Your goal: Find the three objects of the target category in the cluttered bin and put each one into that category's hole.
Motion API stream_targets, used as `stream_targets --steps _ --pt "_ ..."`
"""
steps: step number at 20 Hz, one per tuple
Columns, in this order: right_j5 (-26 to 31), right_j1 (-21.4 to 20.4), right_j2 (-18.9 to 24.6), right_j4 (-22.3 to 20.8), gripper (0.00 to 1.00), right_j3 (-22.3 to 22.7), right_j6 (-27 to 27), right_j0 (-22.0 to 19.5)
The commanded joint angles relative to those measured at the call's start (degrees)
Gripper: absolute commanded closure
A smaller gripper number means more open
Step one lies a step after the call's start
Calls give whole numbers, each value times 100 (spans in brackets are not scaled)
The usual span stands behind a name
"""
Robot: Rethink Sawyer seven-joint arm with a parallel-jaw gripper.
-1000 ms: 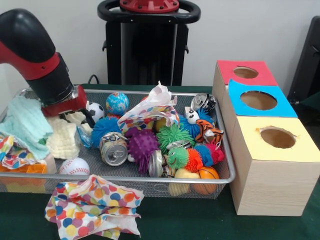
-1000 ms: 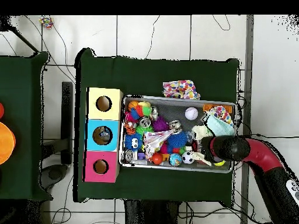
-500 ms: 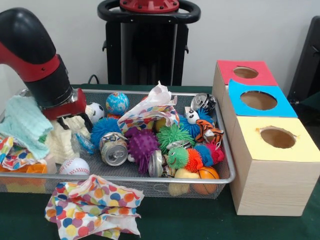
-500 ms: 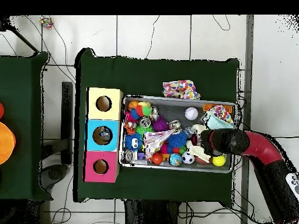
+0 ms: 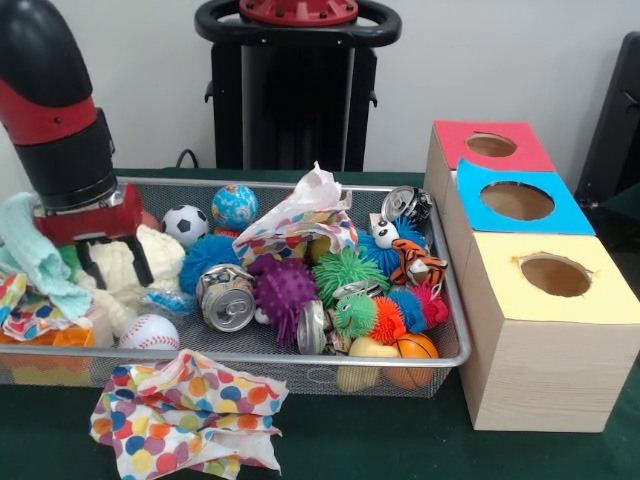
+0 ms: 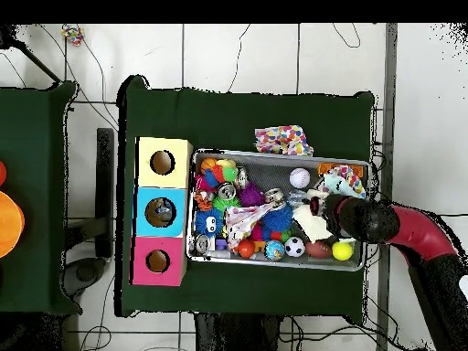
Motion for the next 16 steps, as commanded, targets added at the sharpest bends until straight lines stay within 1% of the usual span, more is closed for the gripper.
stream_targets --steps 1,4,8,9,12,14,16 --pt "-686 -182 -741 212 0 -662 1617 303" --pt "-532 -138 -973 376 0 -793 1612 508" --pt "-460 -107 -1207 574 0 -703 1584 627" --pt "-219 -102 -1259 682 0 -712 1520 668" --pt "195 -151 -1383 927 0 -552 1331 704" --pt "531 -306 -1505 1101 0 -347 1232 748" --pt "790 -537 -1547 1219 0 -164 991 775"
